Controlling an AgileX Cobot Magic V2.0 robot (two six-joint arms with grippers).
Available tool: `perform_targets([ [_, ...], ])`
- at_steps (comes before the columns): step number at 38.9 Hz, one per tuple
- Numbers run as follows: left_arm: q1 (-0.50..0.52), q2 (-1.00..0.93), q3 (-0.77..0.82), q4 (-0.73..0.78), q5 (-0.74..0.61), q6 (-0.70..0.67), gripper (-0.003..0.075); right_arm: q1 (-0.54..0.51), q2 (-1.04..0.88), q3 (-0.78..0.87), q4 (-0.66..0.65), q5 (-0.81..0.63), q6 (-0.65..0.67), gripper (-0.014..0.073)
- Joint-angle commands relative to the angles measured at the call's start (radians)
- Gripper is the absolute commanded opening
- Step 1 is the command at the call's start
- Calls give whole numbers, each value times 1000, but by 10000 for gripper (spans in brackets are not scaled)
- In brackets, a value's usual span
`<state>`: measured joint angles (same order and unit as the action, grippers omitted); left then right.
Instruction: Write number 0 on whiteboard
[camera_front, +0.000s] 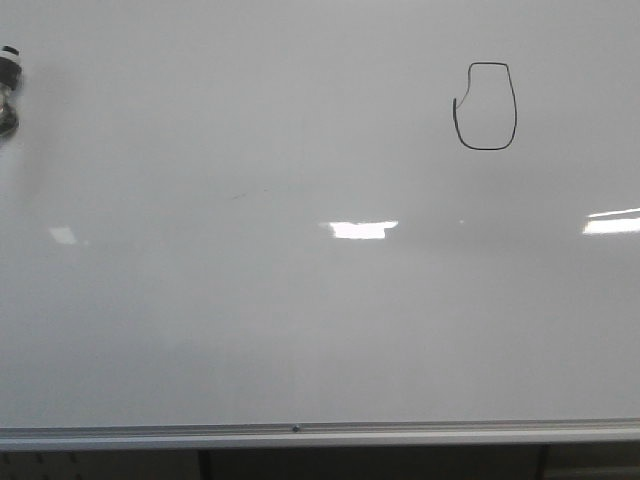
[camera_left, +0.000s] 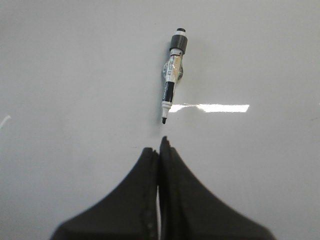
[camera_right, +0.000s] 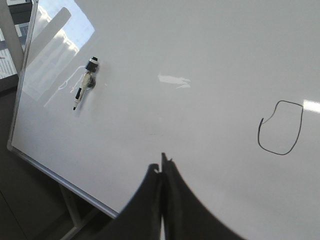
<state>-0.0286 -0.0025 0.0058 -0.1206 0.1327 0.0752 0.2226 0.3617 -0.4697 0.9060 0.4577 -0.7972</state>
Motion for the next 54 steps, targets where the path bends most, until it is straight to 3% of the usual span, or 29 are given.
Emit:
perform_targets([
  [1,-3,-20,22,0,-88,-10,-20,-1,5,-25,28,-42,-9,-69],
  [21,-3,-20,22,0,-88,-10,-20,-1,5,-25,28,-52,-9,-69],
  [26,-3,-20,22,0,-88,-10,-20,-11,-11,7,3,-137,-7,-69],
  [33,-3,-20,22,0,-88,-10,-20,-88,-91,122,-159,-231,113,-69],
  [47,-3,-20,22,0,-88,-10,-20,-204,-276,342,-722,-330,677,-69],
  [54,-3,-20,22,0,-88,-10,-20,-219,-342,426,-767,-345,696,-69],
])
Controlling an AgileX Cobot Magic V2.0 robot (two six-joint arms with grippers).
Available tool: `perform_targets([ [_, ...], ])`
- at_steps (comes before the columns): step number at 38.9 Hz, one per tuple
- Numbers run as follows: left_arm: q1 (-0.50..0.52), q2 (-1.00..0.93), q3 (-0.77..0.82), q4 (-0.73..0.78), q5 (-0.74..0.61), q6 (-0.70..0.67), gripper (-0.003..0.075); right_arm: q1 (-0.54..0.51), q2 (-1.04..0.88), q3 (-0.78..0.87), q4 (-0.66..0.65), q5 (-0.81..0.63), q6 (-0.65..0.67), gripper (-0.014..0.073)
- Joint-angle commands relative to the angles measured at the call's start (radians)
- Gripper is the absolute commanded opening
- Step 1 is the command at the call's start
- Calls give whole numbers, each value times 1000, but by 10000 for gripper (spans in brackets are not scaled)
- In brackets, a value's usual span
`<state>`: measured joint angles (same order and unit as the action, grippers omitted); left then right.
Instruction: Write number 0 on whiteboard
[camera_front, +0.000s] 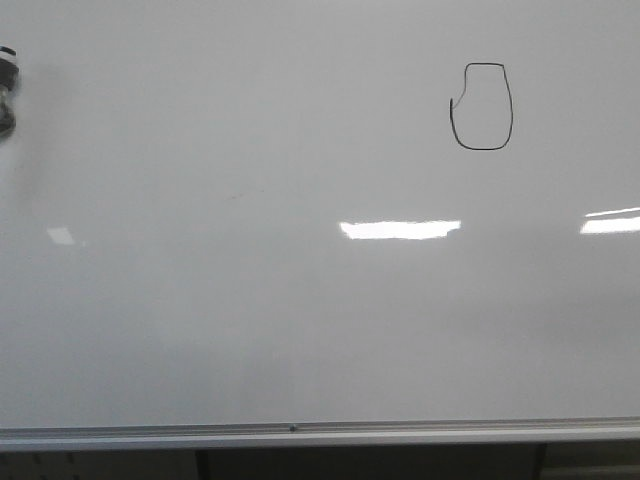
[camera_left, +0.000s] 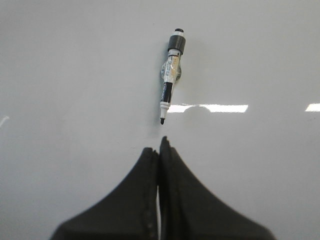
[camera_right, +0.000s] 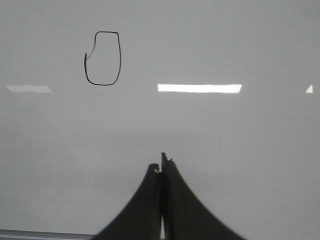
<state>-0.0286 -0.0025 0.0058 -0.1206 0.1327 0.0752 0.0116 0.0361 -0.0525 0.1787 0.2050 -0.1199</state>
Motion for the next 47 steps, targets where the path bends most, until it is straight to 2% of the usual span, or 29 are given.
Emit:
perform_targets([
  [1,-3,-20,22,0,-88,-10,-20,-8,-25,19,-45,-92,18,-69],
  [6,-3,-20,22,0,-88,-10,-20,-9,-63,83,-64,-115,18,-69],
  [47,-3,-20,22,0,-88,-10,-20,-12,-62,80,-67,-87,18,-69],
])
